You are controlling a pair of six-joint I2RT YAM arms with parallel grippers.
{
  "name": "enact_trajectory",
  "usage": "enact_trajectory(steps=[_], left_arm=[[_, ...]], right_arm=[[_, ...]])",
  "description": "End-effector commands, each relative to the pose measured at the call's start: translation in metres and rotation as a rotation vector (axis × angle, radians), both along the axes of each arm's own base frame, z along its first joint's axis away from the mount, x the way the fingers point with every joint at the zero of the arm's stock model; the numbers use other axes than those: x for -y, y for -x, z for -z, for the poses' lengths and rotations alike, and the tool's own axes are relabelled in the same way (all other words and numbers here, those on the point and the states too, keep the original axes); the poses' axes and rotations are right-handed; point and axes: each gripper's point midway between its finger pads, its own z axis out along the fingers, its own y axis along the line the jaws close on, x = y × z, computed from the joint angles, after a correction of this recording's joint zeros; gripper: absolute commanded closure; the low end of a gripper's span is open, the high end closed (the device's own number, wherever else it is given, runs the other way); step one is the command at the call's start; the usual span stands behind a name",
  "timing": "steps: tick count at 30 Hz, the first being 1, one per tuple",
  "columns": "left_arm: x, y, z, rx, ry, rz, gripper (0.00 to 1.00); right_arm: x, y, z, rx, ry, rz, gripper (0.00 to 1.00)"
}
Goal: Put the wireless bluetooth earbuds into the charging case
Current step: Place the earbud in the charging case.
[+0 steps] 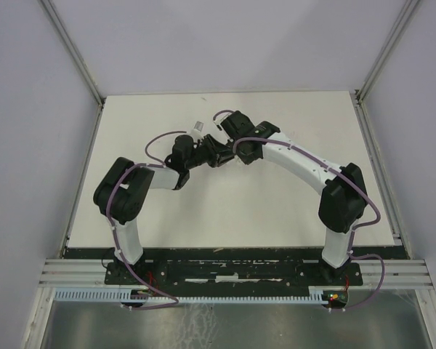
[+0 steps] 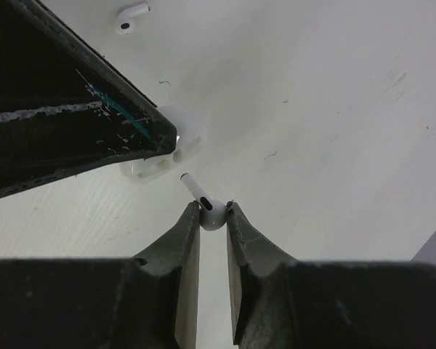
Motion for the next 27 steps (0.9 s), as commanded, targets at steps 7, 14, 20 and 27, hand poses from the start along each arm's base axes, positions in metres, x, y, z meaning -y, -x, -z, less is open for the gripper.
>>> enact_trajectory(steps=[7,14,20,27], left_arm=[[0.012,-0.002,-0.019,0.093,-0.001,0.033,0.97],[0.014,-0.001,-0.022,0.097,0.002,0.038,0.97],[0.014,0.001,-0.023,0.099,0.003,0.039,0.97],[0.014,0.001,-0.025,0.104,0.001,0.036,0.97]], right_arm=[[-0.007,-0.013,-0.014,0.055,-0.004,0.011,0.89],[-0.006,-0.014,-0.010,0.049,0.007,0.014,0.89],[-0.006,-0.014,-0.007,0.042,0.011,0.014,0.89],[-0.004,-0.010,-0.004,0.026,0.022,0.011,0.90]])
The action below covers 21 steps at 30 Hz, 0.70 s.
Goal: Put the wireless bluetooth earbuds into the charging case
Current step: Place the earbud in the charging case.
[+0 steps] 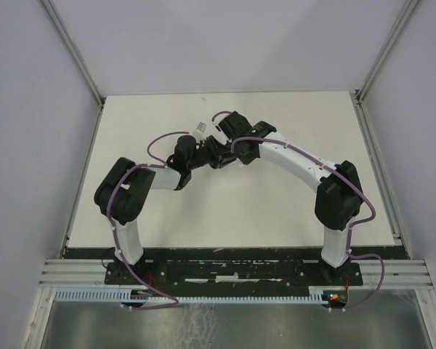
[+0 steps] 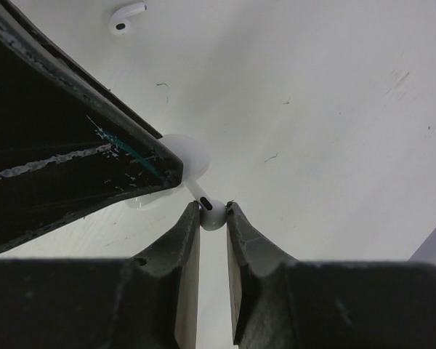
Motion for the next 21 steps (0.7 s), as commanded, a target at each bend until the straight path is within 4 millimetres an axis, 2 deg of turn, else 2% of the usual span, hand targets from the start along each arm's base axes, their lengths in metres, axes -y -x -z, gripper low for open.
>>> enact_trajectory(steps=[1,21], left_arm=[[0.005,-0.005,-0.027,0.113,0.018,0.015,0.97],[0.005,-0.004,-0.033,0.122,0.030,0.018,0.97]], right_arm=[[-0.002,-0.004,-0.013,0.033,-0.003,0.003,0.90],[-0.003,0.000,-0.002,0.003,-0.002,0.001,0.90]])
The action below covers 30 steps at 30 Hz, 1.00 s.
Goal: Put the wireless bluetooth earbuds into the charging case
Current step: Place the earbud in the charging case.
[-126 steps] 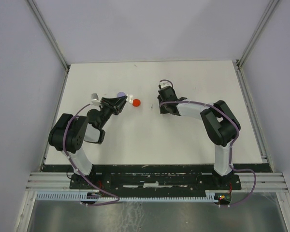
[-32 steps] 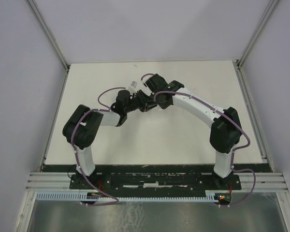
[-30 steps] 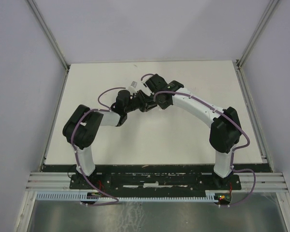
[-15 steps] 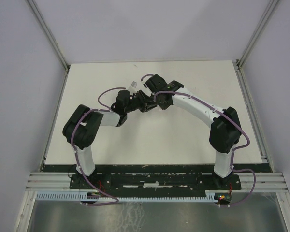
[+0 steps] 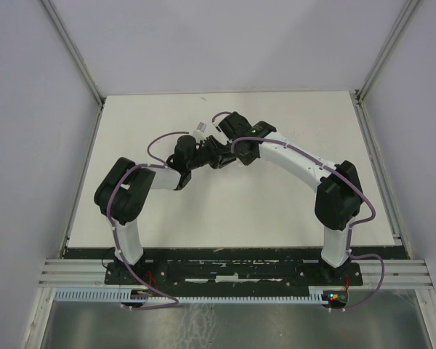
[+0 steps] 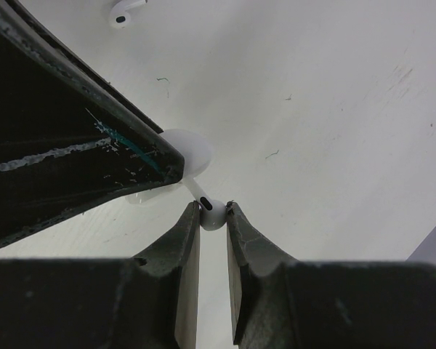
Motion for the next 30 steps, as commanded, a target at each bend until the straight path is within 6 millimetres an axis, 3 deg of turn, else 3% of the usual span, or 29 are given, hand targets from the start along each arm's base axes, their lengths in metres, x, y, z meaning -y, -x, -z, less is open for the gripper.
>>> enact_trajectory(steps=[1,30], left_arm=[[0.0057,-0.0036,-0.0332,0.124,0.031,0.019,0.97],[0.0067,-0.0027,-0.0363,0.127,0.050,0.028,0.97]], right_arm=[[-0.0048,-0.0029,-0.0021,0.012,-0.008,0.001,0.91],[-0.0132,-0.0007,0.0074,-0.028,-0.017,-0.012,0.88]])
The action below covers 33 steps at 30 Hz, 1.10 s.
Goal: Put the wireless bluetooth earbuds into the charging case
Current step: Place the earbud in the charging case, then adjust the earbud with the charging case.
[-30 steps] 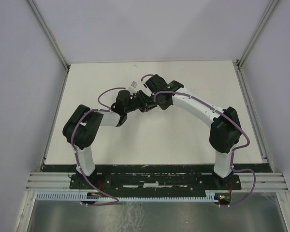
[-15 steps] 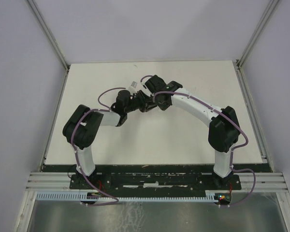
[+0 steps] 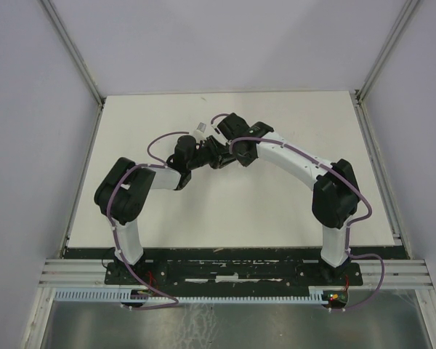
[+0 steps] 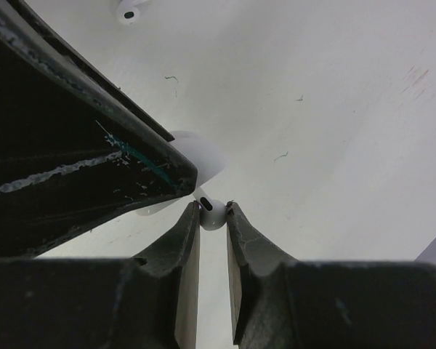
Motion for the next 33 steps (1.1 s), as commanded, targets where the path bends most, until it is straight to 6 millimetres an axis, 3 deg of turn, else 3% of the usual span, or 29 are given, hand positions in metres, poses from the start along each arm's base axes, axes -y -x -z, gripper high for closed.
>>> enact_trajectory(steps=[1,8,18,25,33], left_arm=[[0.007,-0.003,-0.037,0.128,0.051,0.027,0.97],[0.007,-0.003,-0.036,0.127,0.051,0.024,0.97],[0.007,-0.004,-0.033,0.121,0.050,0.022,0.97],[0.006,-0.004,-0.032,0.118,0.050,0.021,0.97],[0.005,-0.003,-0.034,0.115,0.071,0.018,0.97]], right_arm=[[-0.011,-0.002,-0.002,-0.003,-0.019,-0.005,0.88],[-0.014,-0.002,-0.002,-0.004,-0.019,-0.009,0.85],[-0.015,-0.002,-0.006,0.000,-0.028,-0.010,0.54],[-0.012,0.002,-0.015,0.015,-0.049,0.002,0.43],[0.012,0.004,-0.025,0.091,-0.027,0.119,0.27]])
